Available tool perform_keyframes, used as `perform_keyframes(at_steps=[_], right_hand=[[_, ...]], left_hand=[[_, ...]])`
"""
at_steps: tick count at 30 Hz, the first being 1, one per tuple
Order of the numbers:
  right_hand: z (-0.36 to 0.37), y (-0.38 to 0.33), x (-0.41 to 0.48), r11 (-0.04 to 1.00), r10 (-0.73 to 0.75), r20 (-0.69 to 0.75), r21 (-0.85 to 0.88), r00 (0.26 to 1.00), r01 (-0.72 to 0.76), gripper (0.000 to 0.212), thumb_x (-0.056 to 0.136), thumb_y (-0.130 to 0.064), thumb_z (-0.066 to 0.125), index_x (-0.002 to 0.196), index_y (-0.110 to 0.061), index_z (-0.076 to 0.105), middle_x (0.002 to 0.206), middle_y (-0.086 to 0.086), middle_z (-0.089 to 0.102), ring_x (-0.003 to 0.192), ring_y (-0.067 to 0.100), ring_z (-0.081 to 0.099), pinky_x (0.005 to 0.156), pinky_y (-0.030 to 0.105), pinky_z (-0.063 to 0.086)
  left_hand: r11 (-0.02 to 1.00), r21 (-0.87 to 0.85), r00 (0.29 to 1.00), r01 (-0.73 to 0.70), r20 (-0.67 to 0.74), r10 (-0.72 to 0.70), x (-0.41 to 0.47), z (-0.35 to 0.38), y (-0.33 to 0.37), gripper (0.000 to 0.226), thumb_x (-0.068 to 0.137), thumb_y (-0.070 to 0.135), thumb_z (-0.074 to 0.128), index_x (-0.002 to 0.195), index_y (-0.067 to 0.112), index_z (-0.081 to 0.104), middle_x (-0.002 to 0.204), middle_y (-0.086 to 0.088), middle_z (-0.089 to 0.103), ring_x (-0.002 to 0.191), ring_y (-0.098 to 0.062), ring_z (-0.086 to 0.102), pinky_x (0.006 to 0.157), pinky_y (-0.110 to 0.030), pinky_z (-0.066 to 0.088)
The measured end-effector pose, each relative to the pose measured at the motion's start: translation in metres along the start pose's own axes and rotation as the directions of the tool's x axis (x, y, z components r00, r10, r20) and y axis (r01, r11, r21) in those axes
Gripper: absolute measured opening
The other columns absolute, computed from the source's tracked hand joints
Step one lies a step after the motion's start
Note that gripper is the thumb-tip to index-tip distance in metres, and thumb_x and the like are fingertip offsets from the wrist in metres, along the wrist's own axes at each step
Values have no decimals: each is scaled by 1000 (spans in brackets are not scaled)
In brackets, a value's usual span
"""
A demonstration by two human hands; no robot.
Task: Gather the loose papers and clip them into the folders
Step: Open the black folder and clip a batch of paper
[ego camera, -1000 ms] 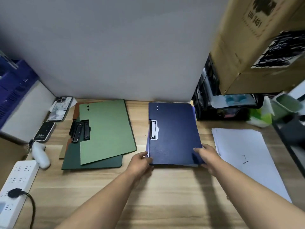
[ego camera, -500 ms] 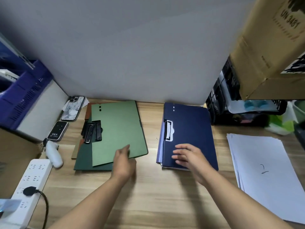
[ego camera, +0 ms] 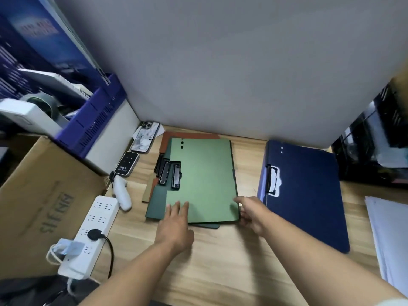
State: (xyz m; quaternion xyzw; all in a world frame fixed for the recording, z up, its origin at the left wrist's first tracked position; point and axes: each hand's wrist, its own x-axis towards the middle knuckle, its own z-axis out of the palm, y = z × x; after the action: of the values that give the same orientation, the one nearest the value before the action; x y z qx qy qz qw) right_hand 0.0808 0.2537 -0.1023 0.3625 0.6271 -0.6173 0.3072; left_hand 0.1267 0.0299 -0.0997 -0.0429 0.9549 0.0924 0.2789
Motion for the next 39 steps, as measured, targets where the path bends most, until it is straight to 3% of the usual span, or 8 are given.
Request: perform_keyframes(at_steps=[7,12,18,24,28,31,34,39], right_hand=[[-26,-29,-64,900,-436,74,50,897,434,27,99,-6,52,119,-12,69,64,15,58,45,19,46,43,26,34],[-60,-46,-108,847,-531,98,34,842,530,35,94,2,49,122,-18,59,57,18,60,39,22,44,42,25,38],[-75,-26,-123,867,-495,75,101,865,488,45,86,-20,61,130,-19,53,49,4,50,38,11,40,42,23,38],[-90,-17,-121,869,-491,74,104,868,483,52,82,-17,68,133,-19,61,87,-1,71,79,5,68,66,21,53],[-95,-9,-114,850,-511,91,198,855,487,54,77,-16,63,131,-18,67,123,20,69,116,31,67,89,50,60],[-101,-4,-109,822,-549,78,230,832,521,39,84,-5,53,116,-12,75,116,20,72,107,35,67,92,56,56],[-115,4,-102,849,-493,-175,117,852,515,40,84,4,45,98,-15,78,90,8,72,82,25,64,64,37,52],[-136,16,-74,891,-442,-493,-142,749,432,22,89,-10,54,89,-24,72,88,1,74,83,26,69,65,34,51]], left_hand=[[928,-373,999,-25,-34,13,5,-36,48,50,105,38,44,151,22,39,148,-13,37,134,-35,48,116,-44,37],[600,-783,959,-165,16,284,-4,-61,128,70,94,67,53,152,26,45,153,2,47,138,-13,48,118,-39,38],[330,-943,896,-37,115,430,-23,-66,159,71,79,65,74,143,47,48,139,19,57,129,-6,54,97,-49,58],[353,-935,893,-38,126,431,-31,-63,159,81,75,73,75,146,50,44,143,12,54,135,-10,50,91,-44,61],[371,-927,905,-59,106,411,-31,-63,156,69,80,63,76,142,44,52,133,12,60,124,-3,56,88,-47,62],[373,-923,927,-96,54,371,-30,-66,143,50,86,50,71,133,36,61,129,7,66,124,-9,60,79,-41,64],[369,-917,965,-150,-55,255,-21,-83,108,24,100,29,52,112,18,69,110,2,73,102,-15,67,74,-35,56],[635,-768,963,-89,-229,-141,12,-86,14,24,94,14,52,91,1,72,90,-18,72,88,-24,64,76,-35,44]])
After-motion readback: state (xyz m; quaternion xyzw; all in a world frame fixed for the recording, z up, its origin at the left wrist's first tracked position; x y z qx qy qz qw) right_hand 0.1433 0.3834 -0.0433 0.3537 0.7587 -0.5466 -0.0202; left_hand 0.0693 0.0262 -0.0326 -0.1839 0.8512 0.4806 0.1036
